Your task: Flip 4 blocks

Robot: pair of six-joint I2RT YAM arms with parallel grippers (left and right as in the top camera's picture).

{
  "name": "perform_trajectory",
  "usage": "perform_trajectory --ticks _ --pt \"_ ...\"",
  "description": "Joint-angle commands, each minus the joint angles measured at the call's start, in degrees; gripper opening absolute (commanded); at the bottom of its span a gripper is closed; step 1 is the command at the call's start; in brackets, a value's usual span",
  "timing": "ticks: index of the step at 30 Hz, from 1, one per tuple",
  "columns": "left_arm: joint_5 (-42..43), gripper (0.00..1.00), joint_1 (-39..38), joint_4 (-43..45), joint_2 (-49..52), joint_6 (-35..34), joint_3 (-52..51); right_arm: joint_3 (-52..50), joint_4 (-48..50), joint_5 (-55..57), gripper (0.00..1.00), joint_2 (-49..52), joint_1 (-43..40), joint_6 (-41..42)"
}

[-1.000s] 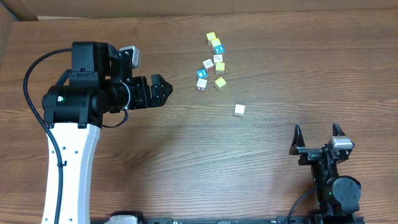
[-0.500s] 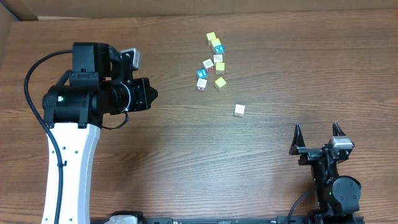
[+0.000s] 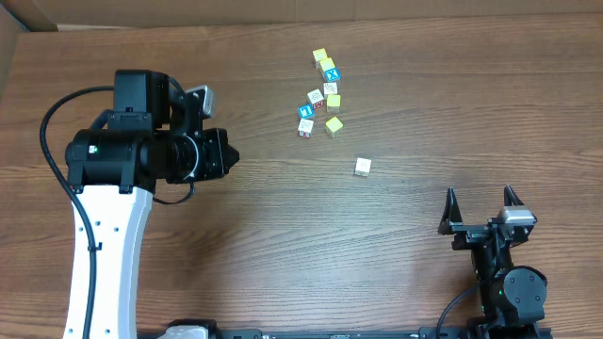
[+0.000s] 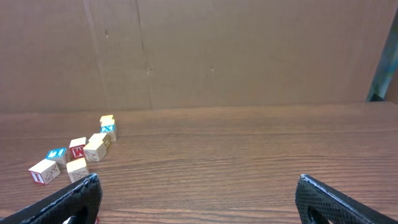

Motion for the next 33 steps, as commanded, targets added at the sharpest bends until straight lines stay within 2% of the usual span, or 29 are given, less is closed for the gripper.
perform_trajectory --ticks 1,15,20,27,33 --pt "0.26 0.04 -0.11 -1.88 0.09 -0.85 -0.94 -0.59 0.28 -0.24 1.0 -0.37 -0.17 -0.22" --pt "-1.27 0.04 -0.09 -13.09 0.09 -2.34 -0.96 -0.59 0.31 -0.22 1.0 -0.37 -0.17 -0.24" --pt "-1.09 0.04 -0.09 -13.27 0.09 -3.65 -0.98 -0.59 0.5 -0.92 1.0 -0.37 -0.17 -0.2" --pt "-1.09 0.04 -0.09 -10.12 0.09 -8.41 -0.96 -0.59 3.41 -17.55 1.0 -0.37 -0.15 -0.2" --pt "-1.14 0.04 -0.11 -10.51 0.09 -9.35 -0.98 -0.59 3.48 -20.28 1.0 -0.37 -0.15 1.09"
